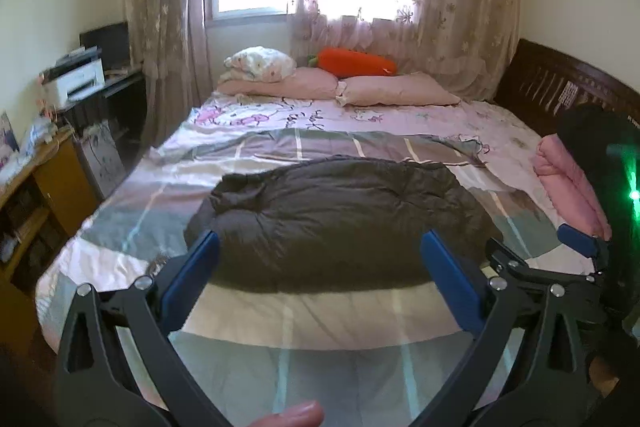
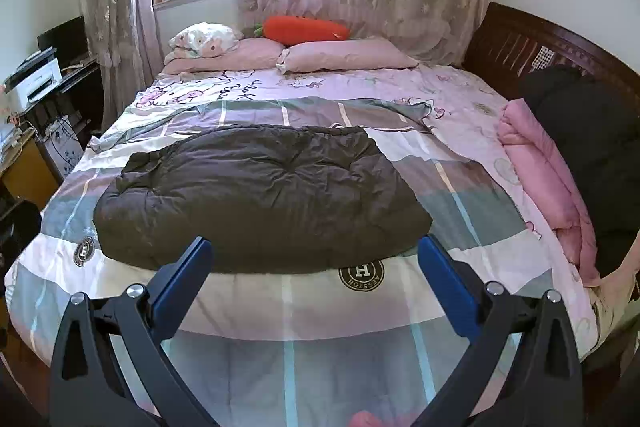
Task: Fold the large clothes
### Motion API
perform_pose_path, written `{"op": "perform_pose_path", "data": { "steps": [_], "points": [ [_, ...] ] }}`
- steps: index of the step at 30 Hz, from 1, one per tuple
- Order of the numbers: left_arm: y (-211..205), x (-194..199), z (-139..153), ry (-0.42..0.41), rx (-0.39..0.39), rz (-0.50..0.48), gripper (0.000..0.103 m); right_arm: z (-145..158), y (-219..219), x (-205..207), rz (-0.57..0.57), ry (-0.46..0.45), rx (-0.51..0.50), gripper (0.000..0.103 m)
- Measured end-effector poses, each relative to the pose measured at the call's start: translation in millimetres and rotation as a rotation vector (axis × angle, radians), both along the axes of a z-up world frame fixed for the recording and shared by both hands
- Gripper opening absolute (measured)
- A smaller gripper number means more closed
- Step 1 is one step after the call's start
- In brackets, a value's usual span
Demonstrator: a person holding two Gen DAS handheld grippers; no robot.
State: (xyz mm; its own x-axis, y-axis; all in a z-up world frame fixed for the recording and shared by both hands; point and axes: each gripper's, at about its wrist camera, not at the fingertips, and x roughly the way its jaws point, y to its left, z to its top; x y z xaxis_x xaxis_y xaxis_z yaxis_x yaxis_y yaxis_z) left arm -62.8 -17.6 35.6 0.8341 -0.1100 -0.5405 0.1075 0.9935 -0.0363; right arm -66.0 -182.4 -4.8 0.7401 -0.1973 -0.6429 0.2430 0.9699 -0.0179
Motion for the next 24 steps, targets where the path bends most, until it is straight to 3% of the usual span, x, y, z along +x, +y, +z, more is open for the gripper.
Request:
{"op": "perform_pose_path", "data": {
  "steps": [8,24],
  "points": [
    [-11,0,-10,-0.037,0.057,0.015,0.101,8,4,-4,0.01,-0.019,0.007,0.102],
    [-6,9,-13,-0.005,0.055,0.04,0.101,6,14,-1,0.034,-0.018,-0.033,0.102]
  ]
}}
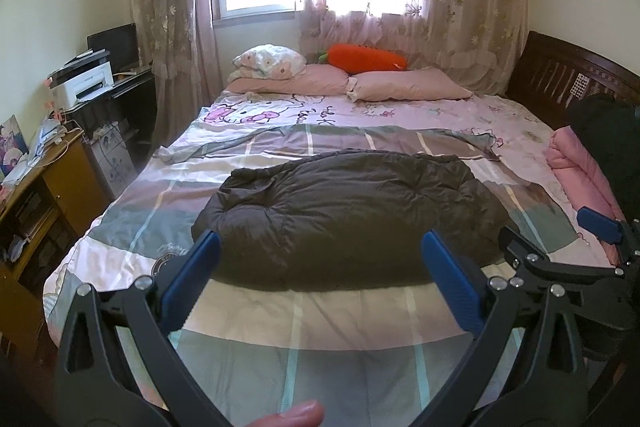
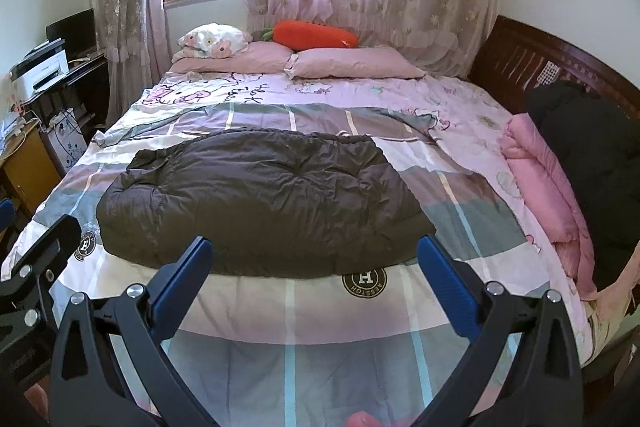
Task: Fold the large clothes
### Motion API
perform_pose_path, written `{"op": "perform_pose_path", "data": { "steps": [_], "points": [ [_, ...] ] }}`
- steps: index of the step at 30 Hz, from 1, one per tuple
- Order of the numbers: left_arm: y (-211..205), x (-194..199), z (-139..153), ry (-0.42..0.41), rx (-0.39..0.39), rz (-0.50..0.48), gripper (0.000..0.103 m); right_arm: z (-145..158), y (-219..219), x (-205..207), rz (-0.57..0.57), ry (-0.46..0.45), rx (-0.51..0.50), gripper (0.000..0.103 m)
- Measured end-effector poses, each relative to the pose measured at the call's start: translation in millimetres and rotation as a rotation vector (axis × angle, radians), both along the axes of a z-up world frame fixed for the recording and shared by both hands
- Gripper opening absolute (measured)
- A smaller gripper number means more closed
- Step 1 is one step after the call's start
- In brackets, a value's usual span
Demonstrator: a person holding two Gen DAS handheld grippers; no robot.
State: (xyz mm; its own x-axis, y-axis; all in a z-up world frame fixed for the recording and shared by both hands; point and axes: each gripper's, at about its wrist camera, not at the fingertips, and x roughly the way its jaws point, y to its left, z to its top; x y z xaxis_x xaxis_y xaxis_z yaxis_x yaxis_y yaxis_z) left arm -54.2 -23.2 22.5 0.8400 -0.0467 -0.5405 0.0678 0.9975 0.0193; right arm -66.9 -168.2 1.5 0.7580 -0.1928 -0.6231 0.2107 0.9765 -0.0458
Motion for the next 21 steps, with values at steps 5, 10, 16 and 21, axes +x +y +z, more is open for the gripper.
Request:
{"op": "perform_pose_path", "data": {
  "steps": [5,10,16,21],
  "points": [
    [2.7,0.5,-0.3,0.002,-0.007,0.006,0.101,-1.4,1.6,0.3,0.006,0.001,-0.007,0.102],
    [3.3,0.5,-0.3,0.0,-0.002,0.006,0.101,-2.6,3.2,0.5,0.003,0.005,-0.012,0.102],
    [3.1,0.6,-0.5,0.001,-0.001,0.007,0.101,-2.7,3.3,0.5,0.004,0.006,-0.012,0.102],
    [4.7,0.2,-0.5,0.002,0.002,0.01,0.101,-3.4,5.0,-0.3,0.002,0.007,-0.013,0.102]
  ]
}}
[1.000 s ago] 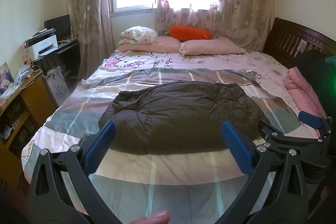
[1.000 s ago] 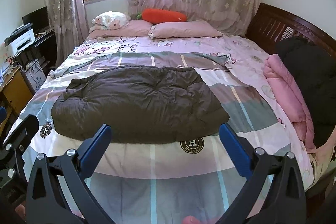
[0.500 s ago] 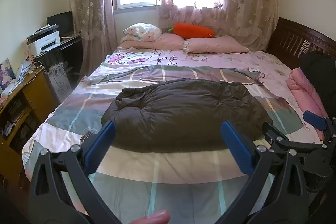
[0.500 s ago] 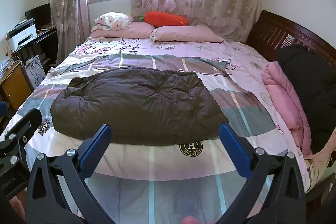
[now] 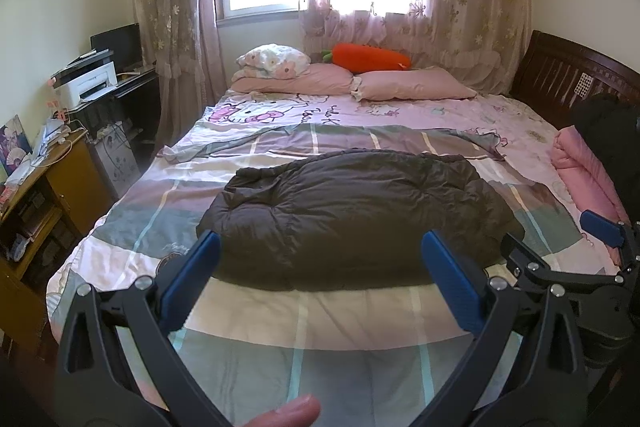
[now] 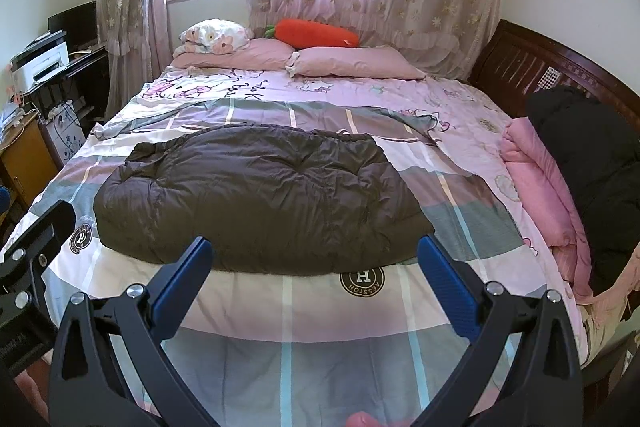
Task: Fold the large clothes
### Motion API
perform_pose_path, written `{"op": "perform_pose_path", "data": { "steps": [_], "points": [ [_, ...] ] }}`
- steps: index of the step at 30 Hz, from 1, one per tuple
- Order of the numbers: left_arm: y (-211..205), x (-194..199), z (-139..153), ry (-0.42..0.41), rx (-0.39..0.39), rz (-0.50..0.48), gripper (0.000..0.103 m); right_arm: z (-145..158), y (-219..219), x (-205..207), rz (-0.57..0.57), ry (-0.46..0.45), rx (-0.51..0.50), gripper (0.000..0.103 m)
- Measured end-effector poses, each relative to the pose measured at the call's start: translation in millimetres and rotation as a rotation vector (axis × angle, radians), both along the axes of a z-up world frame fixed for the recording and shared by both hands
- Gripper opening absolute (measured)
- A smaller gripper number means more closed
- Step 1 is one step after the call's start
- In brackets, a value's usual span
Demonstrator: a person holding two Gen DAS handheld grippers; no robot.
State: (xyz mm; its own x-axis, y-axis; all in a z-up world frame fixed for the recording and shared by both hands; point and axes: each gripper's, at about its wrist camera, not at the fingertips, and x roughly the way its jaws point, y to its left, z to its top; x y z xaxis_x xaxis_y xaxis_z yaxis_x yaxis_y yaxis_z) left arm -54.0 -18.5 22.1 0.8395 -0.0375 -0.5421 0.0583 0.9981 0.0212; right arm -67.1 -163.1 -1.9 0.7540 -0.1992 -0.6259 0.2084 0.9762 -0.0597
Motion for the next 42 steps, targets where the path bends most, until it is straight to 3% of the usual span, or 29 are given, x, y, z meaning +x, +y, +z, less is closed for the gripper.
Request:
{"op": "perform_pose_path", "data": {
  "steps": [42],
  "points": [
    [12,-5,-8,0.012,0.007,-0.026,0.101,0,0,0,0.002,0.008,-0.005,0.102]
  ]
}}
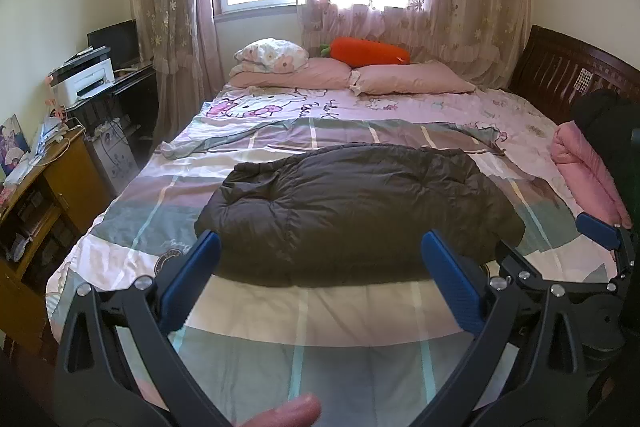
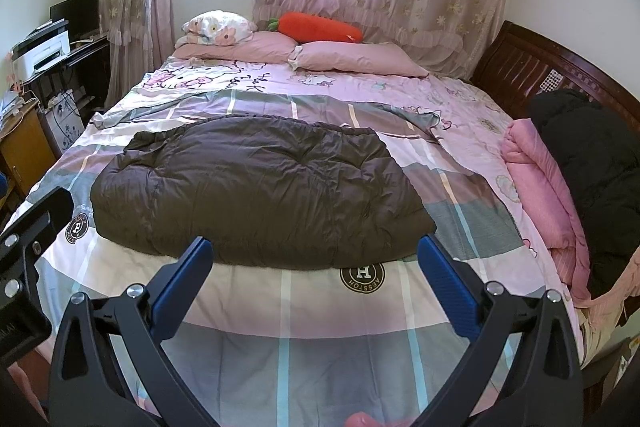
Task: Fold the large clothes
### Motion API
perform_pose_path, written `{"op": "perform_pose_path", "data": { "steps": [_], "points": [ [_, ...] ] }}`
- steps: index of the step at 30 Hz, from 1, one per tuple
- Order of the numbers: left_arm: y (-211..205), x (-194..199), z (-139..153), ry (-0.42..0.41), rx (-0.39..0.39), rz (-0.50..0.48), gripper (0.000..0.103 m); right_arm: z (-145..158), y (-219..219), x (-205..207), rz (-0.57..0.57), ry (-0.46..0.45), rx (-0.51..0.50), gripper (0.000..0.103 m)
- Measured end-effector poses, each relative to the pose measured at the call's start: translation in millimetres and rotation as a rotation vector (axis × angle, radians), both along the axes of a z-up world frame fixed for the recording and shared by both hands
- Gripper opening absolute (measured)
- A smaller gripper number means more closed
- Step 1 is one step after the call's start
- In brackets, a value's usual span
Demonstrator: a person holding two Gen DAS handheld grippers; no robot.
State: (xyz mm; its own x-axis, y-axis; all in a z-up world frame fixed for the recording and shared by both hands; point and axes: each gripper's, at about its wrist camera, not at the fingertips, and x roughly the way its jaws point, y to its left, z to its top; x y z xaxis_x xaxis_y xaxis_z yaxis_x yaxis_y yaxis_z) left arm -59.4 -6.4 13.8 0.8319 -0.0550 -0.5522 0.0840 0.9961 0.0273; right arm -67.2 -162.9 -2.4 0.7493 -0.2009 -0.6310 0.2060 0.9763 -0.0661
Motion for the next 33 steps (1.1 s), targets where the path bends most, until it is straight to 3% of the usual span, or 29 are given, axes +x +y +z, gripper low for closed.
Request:
{"op": "perform_pose_path", "data": {
  "steps": [33],
  "points": [
    [7,8,-5,0.042,-0.009,-0.021,0.101,-2,-4,-2,0.014,0.009,-0.006,0.102]
  ]
}}
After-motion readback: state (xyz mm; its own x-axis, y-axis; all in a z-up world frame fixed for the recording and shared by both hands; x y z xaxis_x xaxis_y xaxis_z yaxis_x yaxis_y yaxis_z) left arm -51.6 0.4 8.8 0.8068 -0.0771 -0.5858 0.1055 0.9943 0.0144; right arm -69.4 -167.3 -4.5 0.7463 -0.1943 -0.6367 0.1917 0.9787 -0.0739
